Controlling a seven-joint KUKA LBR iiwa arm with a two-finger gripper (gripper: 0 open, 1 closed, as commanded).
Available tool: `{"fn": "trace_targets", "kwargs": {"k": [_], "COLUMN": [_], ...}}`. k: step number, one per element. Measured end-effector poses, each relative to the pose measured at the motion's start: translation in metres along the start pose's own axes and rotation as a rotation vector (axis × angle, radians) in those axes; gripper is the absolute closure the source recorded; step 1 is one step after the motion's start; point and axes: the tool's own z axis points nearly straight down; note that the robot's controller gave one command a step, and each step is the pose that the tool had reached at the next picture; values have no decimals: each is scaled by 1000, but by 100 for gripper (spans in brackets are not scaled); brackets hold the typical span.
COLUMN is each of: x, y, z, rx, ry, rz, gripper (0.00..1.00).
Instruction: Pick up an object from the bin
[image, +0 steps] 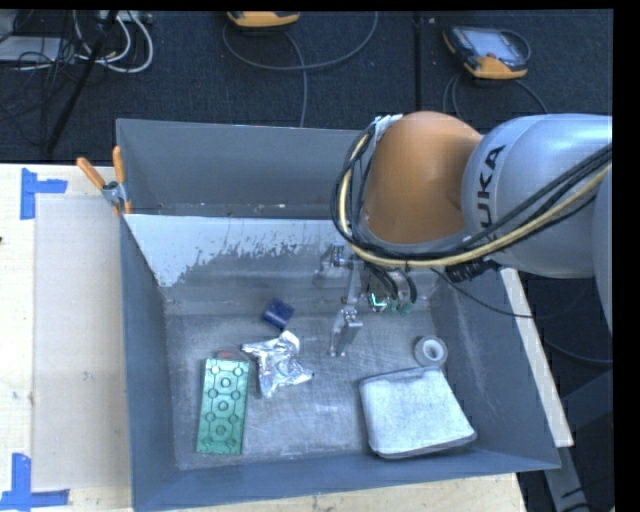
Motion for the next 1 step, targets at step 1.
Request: {"fn": "trace_targets", "kwargs": {"k": [1], "x": [-13], "y": [22], "z": [110], "rx": [-1], "ry": [-10], "rz": [57], "gripper": [0]}}
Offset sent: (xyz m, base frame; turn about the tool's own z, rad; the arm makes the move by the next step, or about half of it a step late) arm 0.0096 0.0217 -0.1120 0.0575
